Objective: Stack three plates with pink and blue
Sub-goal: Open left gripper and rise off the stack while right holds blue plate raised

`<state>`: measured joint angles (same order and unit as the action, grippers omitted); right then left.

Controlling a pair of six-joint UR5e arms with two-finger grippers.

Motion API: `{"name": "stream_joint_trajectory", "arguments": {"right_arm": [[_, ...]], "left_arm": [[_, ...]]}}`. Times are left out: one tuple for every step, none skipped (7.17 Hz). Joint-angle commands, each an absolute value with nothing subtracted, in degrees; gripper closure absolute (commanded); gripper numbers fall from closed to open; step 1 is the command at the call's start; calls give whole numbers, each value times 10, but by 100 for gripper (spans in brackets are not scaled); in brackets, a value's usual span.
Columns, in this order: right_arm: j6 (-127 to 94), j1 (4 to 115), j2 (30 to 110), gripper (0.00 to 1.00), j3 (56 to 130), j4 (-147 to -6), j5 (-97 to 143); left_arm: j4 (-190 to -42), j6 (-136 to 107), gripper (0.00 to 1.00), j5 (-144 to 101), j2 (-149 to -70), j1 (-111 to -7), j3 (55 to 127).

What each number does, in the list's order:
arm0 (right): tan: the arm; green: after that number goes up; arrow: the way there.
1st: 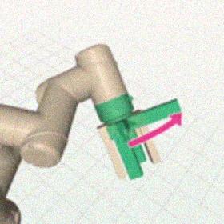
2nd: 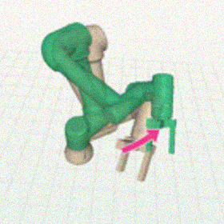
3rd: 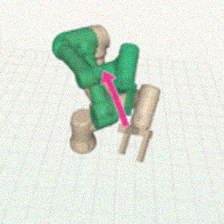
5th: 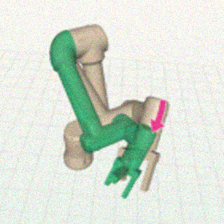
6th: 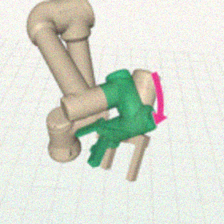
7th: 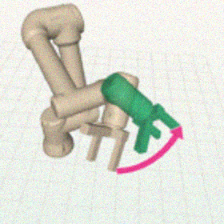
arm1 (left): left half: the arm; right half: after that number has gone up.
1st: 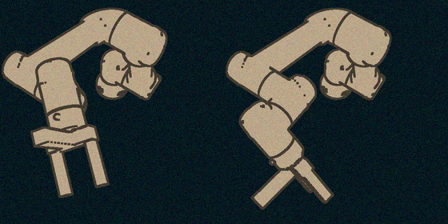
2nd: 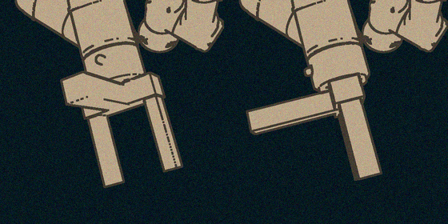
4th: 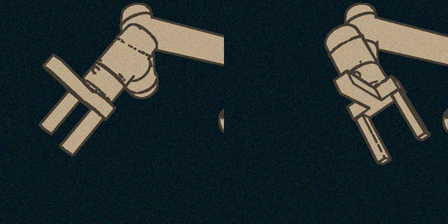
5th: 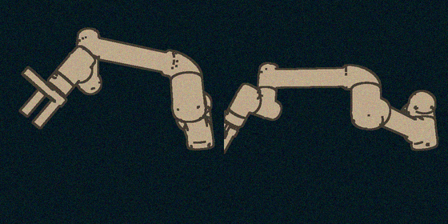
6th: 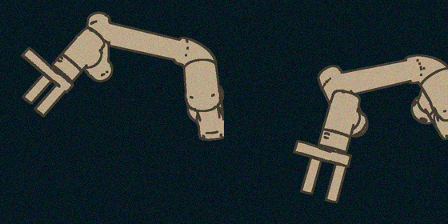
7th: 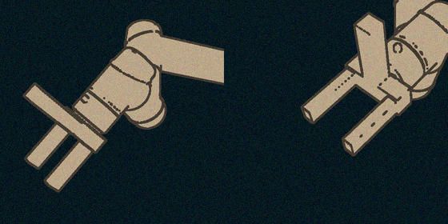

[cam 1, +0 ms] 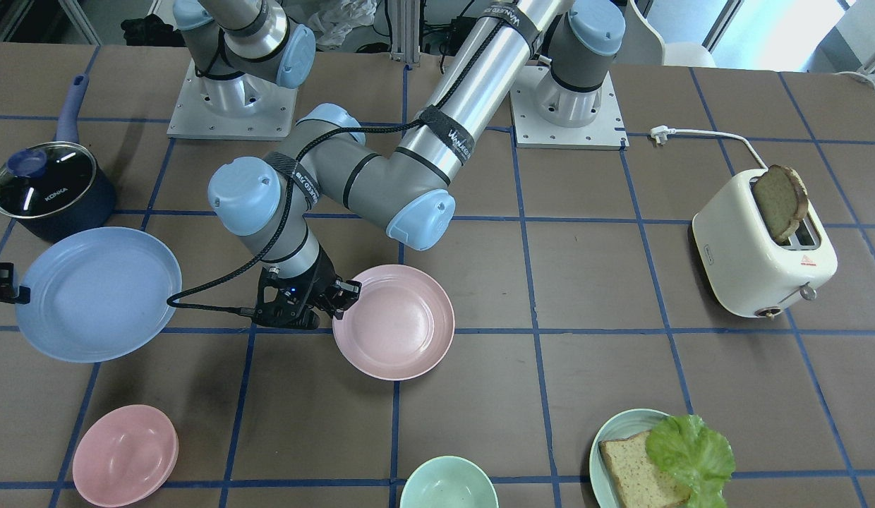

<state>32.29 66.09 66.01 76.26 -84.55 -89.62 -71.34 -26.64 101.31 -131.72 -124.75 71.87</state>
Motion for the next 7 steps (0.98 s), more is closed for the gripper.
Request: {"name": "stream_joint_trajectory", "arguments": {"right_arm": [[322, 664, 660, 100, 764, -846, -896], [322, 664, 660, 100, 764, -845, -896], [321, 664, 660, 100, 765, -845, -896], [319, 671, 659, 100, 766, -842, -890], [305, 685, 660, 100, 779, -842, -883], [293, 695, 663, 100, 800, -848, -882], [274, 711, 664, 100, 815, -852, -864]], "left_arm": [[-714, -264, 0, 1006, -1304, -1245, 718], [-715, -263, 0, 1006, -1295, -1243, 717], [-724, -246, 0, 1010, -1281, -1241, 701], [-761, -217, 0, 1012, -1267, -1226, 674], [-789, -194, 0, 1009, -1251, -1204, 652], [-805, -161, 0, 1006, -1234, -1181, 640], [-810, -130, 0, 1005, -1214, -1156, 639]]}}
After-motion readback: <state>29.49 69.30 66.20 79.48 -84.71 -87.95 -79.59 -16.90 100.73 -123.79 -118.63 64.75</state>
